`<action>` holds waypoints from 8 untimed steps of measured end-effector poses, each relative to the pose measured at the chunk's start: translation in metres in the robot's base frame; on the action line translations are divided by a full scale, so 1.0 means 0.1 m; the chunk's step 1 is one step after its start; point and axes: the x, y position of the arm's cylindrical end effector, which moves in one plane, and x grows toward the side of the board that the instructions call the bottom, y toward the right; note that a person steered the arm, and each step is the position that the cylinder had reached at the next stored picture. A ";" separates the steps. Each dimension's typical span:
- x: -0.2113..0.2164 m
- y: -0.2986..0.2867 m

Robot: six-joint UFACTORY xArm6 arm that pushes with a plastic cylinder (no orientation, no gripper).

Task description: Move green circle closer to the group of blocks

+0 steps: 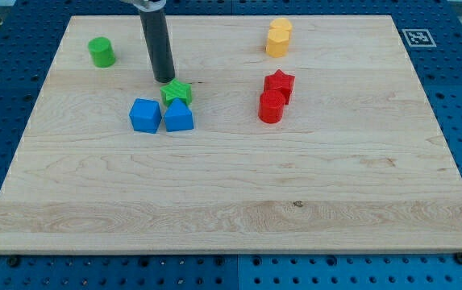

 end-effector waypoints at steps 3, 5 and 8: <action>-0.93 0.02; -1.01 -1.01; -0.44 -0.81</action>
